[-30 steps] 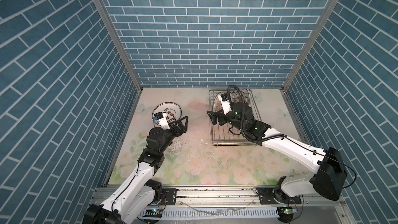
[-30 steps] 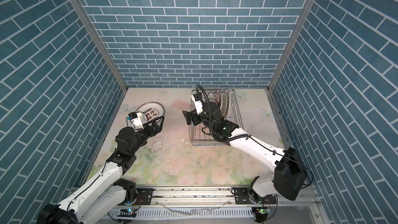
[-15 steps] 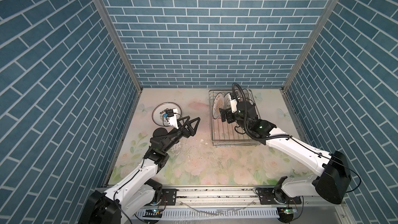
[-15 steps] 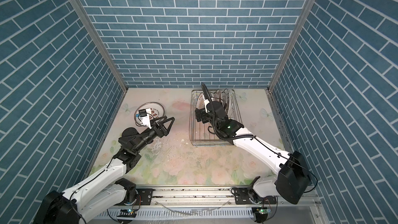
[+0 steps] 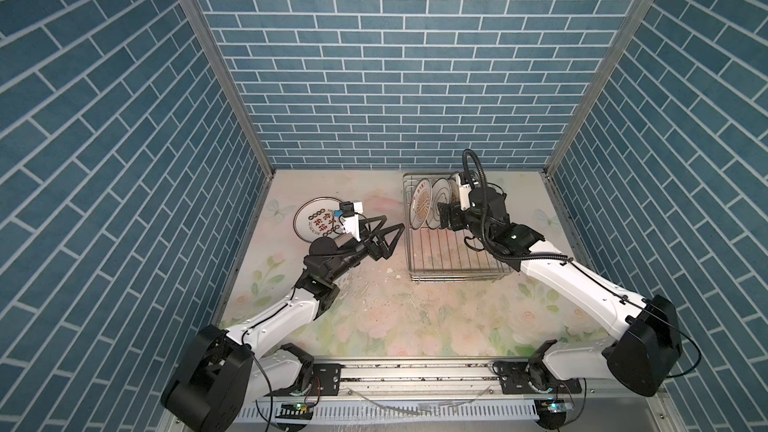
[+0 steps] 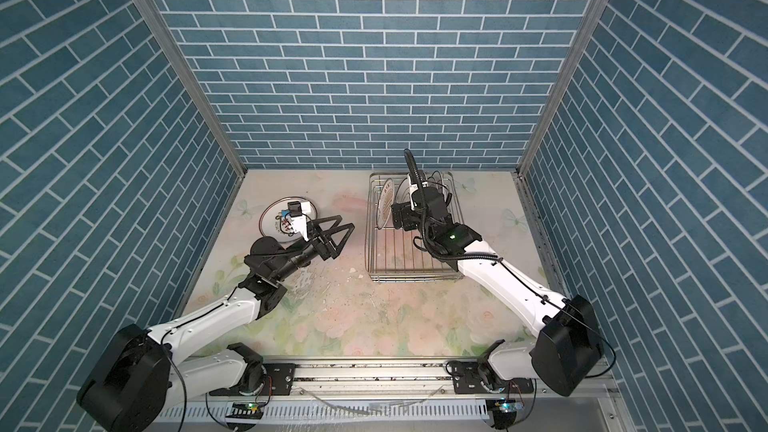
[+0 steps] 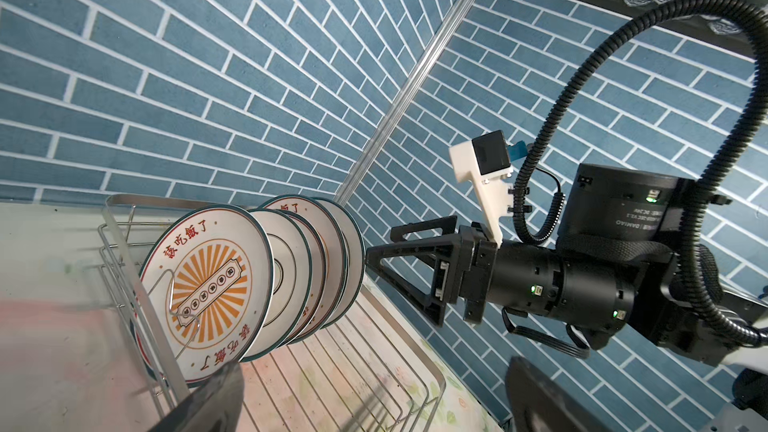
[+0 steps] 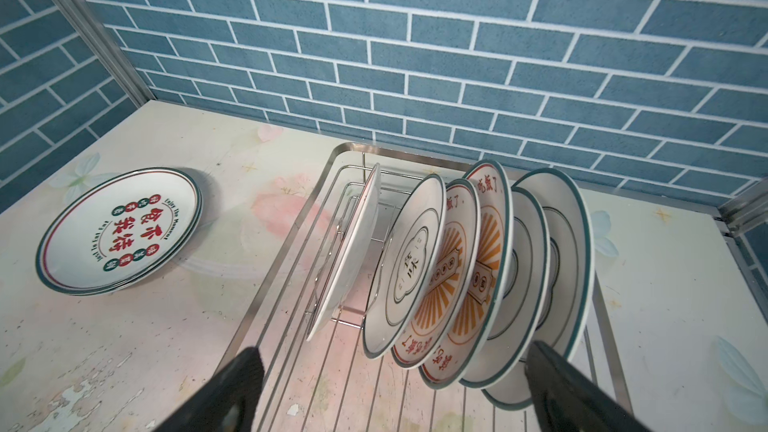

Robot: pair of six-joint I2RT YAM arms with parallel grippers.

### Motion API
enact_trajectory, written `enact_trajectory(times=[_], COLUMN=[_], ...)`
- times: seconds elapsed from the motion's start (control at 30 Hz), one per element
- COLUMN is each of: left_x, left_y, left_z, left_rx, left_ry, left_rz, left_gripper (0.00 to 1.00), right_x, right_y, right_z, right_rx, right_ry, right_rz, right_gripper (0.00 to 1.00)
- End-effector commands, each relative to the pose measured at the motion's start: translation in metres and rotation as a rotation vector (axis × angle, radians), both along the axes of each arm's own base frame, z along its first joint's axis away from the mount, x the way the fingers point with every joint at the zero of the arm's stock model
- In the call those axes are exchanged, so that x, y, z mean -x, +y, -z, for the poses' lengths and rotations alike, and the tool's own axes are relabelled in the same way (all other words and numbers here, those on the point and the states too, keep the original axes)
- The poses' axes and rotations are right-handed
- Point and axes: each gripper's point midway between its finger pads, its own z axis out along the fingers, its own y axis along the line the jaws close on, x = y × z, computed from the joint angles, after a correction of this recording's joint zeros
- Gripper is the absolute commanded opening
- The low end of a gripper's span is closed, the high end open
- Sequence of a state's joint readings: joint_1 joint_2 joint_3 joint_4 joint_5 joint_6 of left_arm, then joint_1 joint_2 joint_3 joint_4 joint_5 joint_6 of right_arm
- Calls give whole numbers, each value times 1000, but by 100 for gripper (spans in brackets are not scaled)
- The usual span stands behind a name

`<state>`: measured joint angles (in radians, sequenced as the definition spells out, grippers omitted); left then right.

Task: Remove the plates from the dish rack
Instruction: 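Raise the left gripper toward the rack while the right gripper reaches into the rack, then lower the right gripper onto the rim of the orange sunburst plate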

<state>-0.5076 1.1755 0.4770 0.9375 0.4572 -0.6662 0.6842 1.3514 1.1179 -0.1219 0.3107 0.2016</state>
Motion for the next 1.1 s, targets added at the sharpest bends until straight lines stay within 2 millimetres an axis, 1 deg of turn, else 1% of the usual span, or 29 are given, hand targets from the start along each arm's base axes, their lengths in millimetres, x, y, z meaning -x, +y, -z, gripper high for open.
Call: enact_trajectory(times=[0.0,0.07,0.17,0.23,0.27,0.33,0.5,0.63,0.73,0.93,1.07], left_x=[2,4,10,9,7,4,2,2,0,-5,-4], left_y=[-10,-17,-28,-30,-30,-30,-35,-37,-41,-50,-55], left_z=[-19,-19,-20,-18,-17,-12,-6,-7,-3,4,4], left_rx=[24,25,28,36,38,29,5,4,-5,-8,-1], left_ry=[-84,-95,-115,-114,-107,-87,-65,-65,-58,-35,-30], left_rz=[20,46,99,104,97,74,67,66,66,81,103], left_gripper=[100,100,100,100,100,100,100,100,100,100,100], right_x=[-16,-25,-32,-36,-38,-41,-49,-60,-65,-76,-83], right_y=[-11,-15,-18,-19,-20,-20,-23,-31,-31,-37,-39], right_z=[-16,-11,-6,-3,-2,2,12,15,21,29,34], right_rx=[38,67,93,109,112,123,132,173,182,195,194], right_ry=[-44,-36,-22,-13,-11,3,31,29,39,49,53], right_rz=[75,105,138,153,158,166,179,232,240,276,289], right_gripper=[95,89,74,62,59,50,36,33,32,29,29])
